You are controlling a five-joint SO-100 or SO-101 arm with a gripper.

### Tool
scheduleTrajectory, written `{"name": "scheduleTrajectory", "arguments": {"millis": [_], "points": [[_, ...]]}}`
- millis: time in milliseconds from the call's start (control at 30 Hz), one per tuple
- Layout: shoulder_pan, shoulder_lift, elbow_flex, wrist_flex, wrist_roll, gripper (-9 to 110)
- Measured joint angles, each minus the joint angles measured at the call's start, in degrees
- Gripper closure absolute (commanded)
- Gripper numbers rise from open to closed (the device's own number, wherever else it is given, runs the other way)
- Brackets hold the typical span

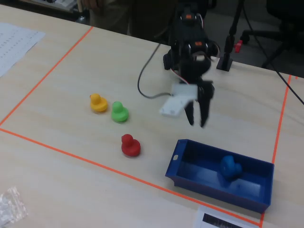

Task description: Grasp blue duck and put it into box.

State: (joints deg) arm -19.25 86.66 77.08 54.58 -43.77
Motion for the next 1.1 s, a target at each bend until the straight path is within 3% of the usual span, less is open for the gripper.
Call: {"name": "scheduleTrajectory", "arguments": {"millis": [200,567,733,833,1100], "points": [[8.1,38.4,38.0,-4.6,-10.5,101],[12.8,90.8,88.2,7.4,-22.6,101],[16.4,101.6,100.3,12.8,-27.7,101],[17.8,102.9,101.3,18.4,-28.9,101],[19.2,103.9,101.3,19.4,-29.4,99]]}}
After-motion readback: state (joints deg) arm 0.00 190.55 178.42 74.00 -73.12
